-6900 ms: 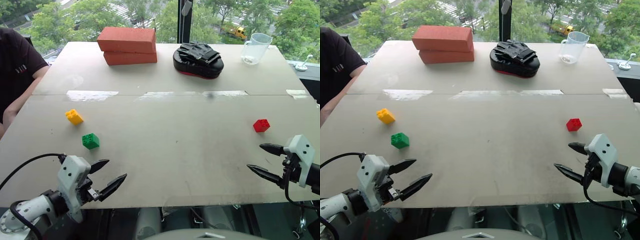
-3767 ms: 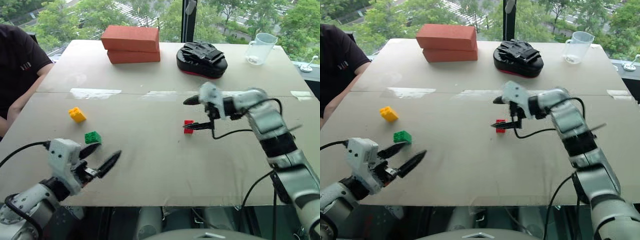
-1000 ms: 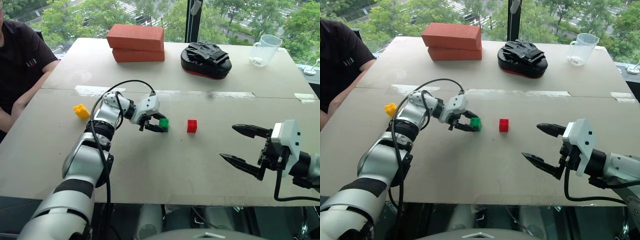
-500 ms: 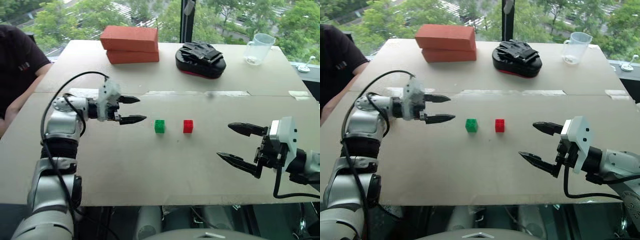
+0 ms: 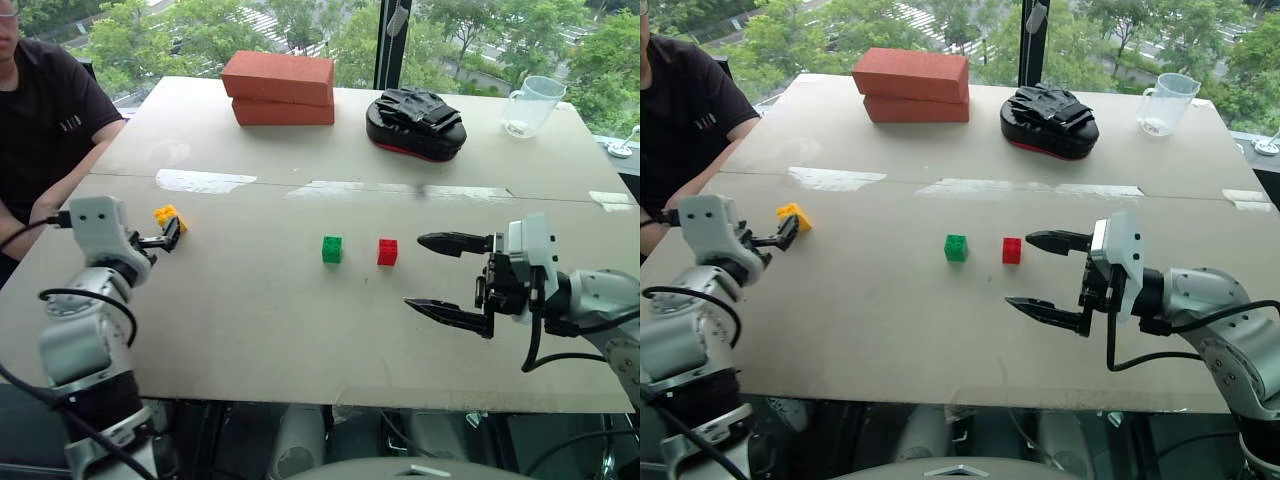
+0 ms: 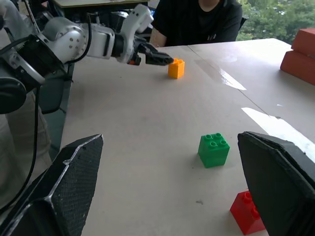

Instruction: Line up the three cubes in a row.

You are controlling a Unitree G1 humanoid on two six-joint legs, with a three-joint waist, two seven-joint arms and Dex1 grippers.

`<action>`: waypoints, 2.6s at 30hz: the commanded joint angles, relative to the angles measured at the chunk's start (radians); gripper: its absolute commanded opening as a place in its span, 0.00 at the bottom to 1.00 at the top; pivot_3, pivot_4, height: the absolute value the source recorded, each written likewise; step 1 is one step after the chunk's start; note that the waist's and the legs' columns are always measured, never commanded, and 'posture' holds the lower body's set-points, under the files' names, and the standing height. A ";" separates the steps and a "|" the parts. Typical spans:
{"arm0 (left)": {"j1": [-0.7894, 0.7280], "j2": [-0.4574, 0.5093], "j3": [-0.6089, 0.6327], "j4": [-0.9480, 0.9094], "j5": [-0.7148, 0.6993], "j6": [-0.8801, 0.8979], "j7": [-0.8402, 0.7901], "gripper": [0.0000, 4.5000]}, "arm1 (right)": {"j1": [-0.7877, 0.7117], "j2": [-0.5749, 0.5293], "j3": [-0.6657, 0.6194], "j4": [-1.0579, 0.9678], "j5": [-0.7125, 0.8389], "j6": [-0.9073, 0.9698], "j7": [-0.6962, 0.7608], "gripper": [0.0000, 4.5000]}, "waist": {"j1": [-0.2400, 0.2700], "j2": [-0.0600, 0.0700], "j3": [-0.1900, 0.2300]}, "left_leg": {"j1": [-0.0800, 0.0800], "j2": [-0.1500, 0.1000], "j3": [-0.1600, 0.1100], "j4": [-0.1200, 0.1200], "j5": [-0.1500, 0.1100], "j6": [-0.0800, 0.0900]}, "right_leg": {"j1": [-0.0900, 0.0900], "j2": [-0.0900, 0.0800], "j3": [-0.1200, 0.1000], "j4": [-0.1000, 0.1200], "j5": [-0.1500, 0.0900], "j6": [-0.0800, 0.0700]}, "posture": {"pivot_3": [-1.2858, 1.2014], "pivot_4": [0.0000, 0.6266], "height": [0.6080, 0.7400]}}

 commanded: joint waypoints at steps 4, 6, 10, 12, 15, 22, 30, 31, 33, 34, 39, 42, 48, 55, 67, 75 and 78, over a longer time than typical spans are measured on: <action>-0.100 -0.054 -0.013 0.057 0.055 -0.040 0.210 0.99 | -0.042 -0.017 -0.011 0.000 0.006 -0.009 0.035 1.00 | -0.005 0.000 0.000 | 0.000 0.001 -0.001 0.000 0.000 0.000 | 0.000 0.001 -0.001 0.001 0.001 -0.002 | 0.52 0.24 1.00; -0.126 -0.059 -0.017 0.108 0.063 -0.066 0.247 0.99 | -0.049 -0.022 -0.013 0.010 0.003 -0.010 0.044 1.00 | -0.008 0.000 0.000 | 0.000 0.001 -0.001 -0.001 0.000 0.000 | 0.000 0.001 -0.001 0.001 0.001 -0.001 | 0.52 0.24 1.00; -0.199 -0.040 -0.052 0.276 0.081 -0.186 0.283 0.99 | -0.056 -0.028 -0.012 0.014 -0.003 -0.006 0.047 1.00 | -0.006 0.000 0.000 | 0.000 0.001 0.000 -0.001 0.000 0.000 | 0.000 0.001 -0.001 0.001 0.001 -0.001 | 0.52 0.24 1.00; -0.227 -0.035 -0.068 0.358 0.088 -0.236 0.296 0.99 | -0.055 -0.039 -0.004 0.010 -0.022 -0.009 0.051 1.00 | -0.004 0.000 0.000 | 0.000 0.000 0.000 0.000 0.000 0.000 | 0.000 0.001 -0.001 0.000 0.001 -0.001 | 0.52 0.24 1.00; -0.256 -0.034 -0.078 0.441 0.088 -0.297 0.316 0.99 | -0.061 -0.043 -0.008 0.003 -0.023 -0.005 0.045 1.00 | -0.006 0.000 0.000 | 0.000 0.000 0.000 0.000 0.000 0.000 | 0.000 0.001 -0.001 0.000 0.001 -0.001 | 0.52 0.24 1.00; -0.280 -0.029 -0.100 0.510 0.074 -0.344 0.314 0.51 | -0.059 -0.048 -0.019 -0.015 -0.020 0.002 0.028 1.00 | -0.007 0.000 0.000 | 0.000 0.001 0.000 -0.001 0.000 0.000 | 0.000 0.001 -0.002 0.000 0.001 -0.001 | 0.52 0.24 1.00; -0.248 0.078 -0.208 0.461 -0.046 -0.445 -0.130 0.29 | -0.010 -0.045 -0.046 -0.050 -0.006 0.011 -0.021 1.00 | -0.005 0.000 0.000 | -0.001 0.001 0.000 -0.001 0.000 0.000 | -0.001 0.000 -0.002 0.000 0.001 -0.002 | 0.52 0.24 1.00; -0.258 0.109 -0.252 0.469 -0.065 -0.466 -0.262 0.29 | 0.001 -0.046 -0.053 -0.051 -0.005 0.010 -0.023 1.00 | -0.003 0.000 0.000 | -0.001 0.001 0.000 -0.001 0.000 0.000 | -0.001 0.000 -0.004 0.000 0.001 -0.002 | 0.52 0.24 1.00; -0.276 0.179 -0.336 0.476 -0.152 -0.434 -0.602 0.29 | 0.023 -0.043 -0.066 -0.053 -0.003 0.009 -0.033 1.00 | -0.001 0.000 0.001 | -0.001 0.001 -0.001 -0.001 0.000 -0.001 | -0.001 -0.001 -0.005 0.000 0.001 -0.002 | 0.52 0.24 1.00; -0.286 0.213 -0.372 0.491 -0.176 -0.446 -0.749 0.29 | 0.033 -0.041 -0.074 -0.054 -0.001 0.009 -0.038 1.00 | -0.001 0.000 0.000 | -0.001 0.000 0.000 -0.001 0.000 -0.001 | 0.000 -0.001 -0.005 0.000 0.001 -0.003 | 0.52 0.24 1.00; -0.482 0.289 -0.563 0.785 -0.091 -0.691 -1.229 0.29 | 0.106 -0.036 -0.127 -0.072 -0.001 0.006 -0.073 1.00 | -0.007 0.001 0.001 | -0.001 0.000 0.001 -0.001 0.000 0.000 | -0.001 -0.001 -0.007 -0.002 0.000 -0.004 | 0.52 0.24 1.00; -0.615 0.274 -0.640 0.979 -0.029 -0.826 -1.351 0.29 | 0.144 -0.027 -0.140 -0.081 -0.002 0.002 -0.089 1.00 | -0.006 0.001 0.001 | -0.002 0.000 0.000 -0.001 0.000 0.000 | -0.001 0.002 -0.009 -0.002 0.000 -0.003 | 0.52 0.24 1.00; -0.735 0.270 -0.789 1.178 -0.009 -0.971 -1.369 0.29 | 0.232 -0.034 -0.190 -0.099 -0.004 -0.004 -0.097 1.00 | -0.008 0.001 0.001 | -0.003 0.000 0.001 -0.001 0.000 0.000 | -0.002 0.005 -0.006 -0.002 -0.001 0.000 | 0.52 0.24 1.00; -0.720 0.294 -0.830 1.241 -0.038 -1.048 -1.369 0.29 | 0.262 -0.041 -0.210 -0.091 -0.013 -0.019 -0.075 1.00 | -0.008 0.001 0.001 | -0.003 0.001 0.000 -0.001 0.000 0.000 | -0.003 0.005 -0.006 -0.002 -0.002 0.002 | 0.52 0.24 1.00; -0.733 0.283 -0.835 1.319 -0.007 -1.100 -1.369 0.29 | 0.282 -0.042 -0.226 -0.107 -0.013 -0.024 -0.074 1.00 | -0.007 0.001 0.001 | -0.004 0.000 0.000 -0.001 0.000 0.000 | -0.003 0.004 -0.005 -0.002 -0.002 0.002 | 0.52 0.24 1.00; -0.741 0.254 -0.808 1.347 0.007 -1.120 -1.369 0.29 | 0.309 -0.041 -0.239 -0.123 -0.011 -0.027 -0.079 1.00 | -0.007 0.001 0.001 | -0.003 0.000 0.000 0.000 0.000 0.000 | -0.003 0.005 -0.005 -0.001 -0.002 0.002 | 0.52 0.24 1.00; -0.746 0.243 -0.793 1.354 0.013 -1.124 -1.369 0.29 | 0.315 -0.044 -0.248 -0.125 -0.007 -0.028 -0.077 1.00 | -0.007 0.001 0.001 | -0.003 0.000 0.000 0.000 0.000 0.000 | -0.003 0.005 -0.005 -0.001 -0.002 0.002 | 0.52 0.24 1.00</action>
